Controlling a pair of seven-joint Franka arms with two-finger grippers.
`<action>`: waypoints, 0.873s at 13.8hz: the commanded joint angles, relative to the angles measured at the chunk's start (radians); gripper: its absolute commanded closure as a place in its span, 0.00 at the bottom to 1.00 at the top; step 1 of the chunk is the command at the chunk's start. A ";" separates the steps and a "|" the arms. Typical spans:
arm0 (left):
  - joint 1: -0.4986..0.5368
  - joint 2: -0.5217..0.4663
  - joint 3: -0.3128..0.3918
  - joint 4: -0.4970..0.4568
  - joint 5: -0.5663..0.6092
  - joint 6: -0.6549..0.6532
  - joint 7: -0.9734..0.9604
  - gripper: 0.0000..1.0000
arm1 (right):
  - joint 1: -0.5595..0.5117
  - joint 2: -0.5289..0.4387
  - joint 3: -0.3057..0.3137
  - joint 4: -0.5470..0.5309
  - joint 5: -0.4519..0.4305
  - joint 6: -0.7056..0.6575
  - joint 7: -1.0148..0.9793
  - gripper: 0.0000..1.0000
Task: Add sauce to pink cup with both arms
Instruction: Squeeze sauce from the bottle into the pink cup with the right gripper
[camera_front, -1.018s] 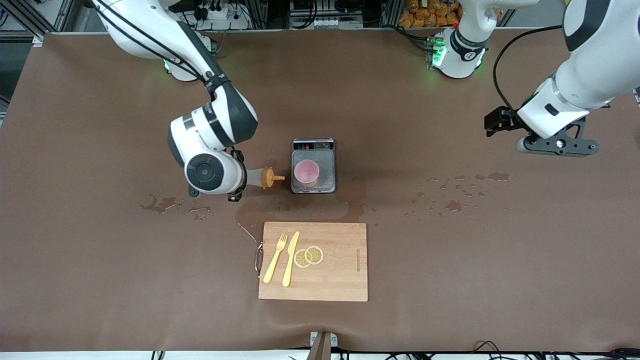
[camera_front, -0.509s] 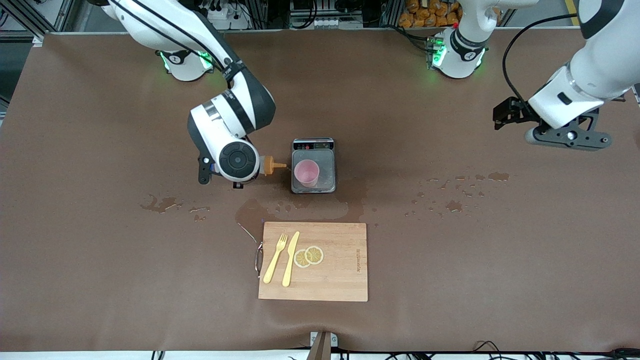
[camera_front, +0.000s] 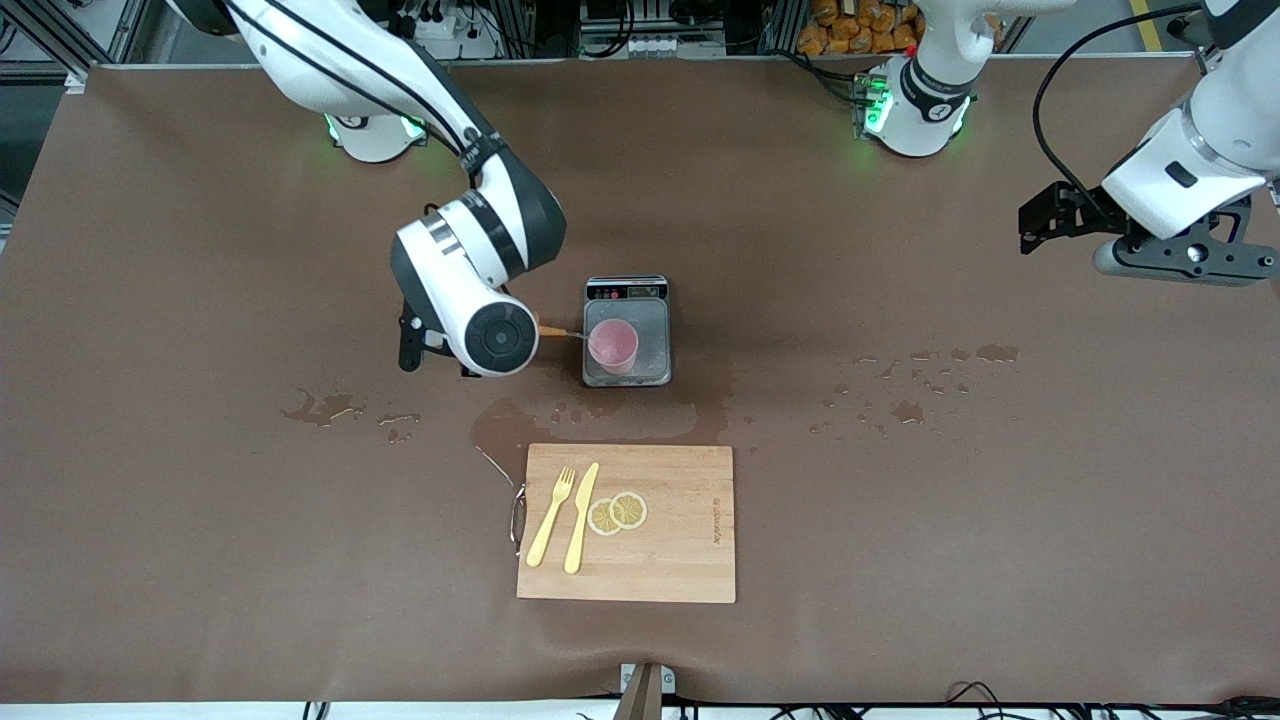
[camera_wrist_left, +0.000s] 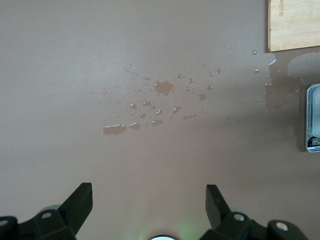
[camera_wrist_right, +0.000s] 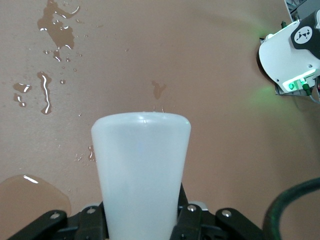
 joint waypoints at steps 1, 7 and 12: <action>0.006 0.000 -0.008 0.017 0.015 -0.007 -0.009 0.00 | 0.019 0.024 -0.008 0.046 -0.023 -0.024 0.027 0.62; -0.002 0.006 -0.008 0.019 0.015 -0.006 -0.096 0.00 | 0.005 0.022 -0.006 0.046 -0.018 -0.021 0.002 0.66; 0.006 0.005 -0.010 0.022 0.012 -0.006 -0.111 0.00 | -0.056 0.007 -0.002 0.049 0.061 -0.009 -0.134 0.65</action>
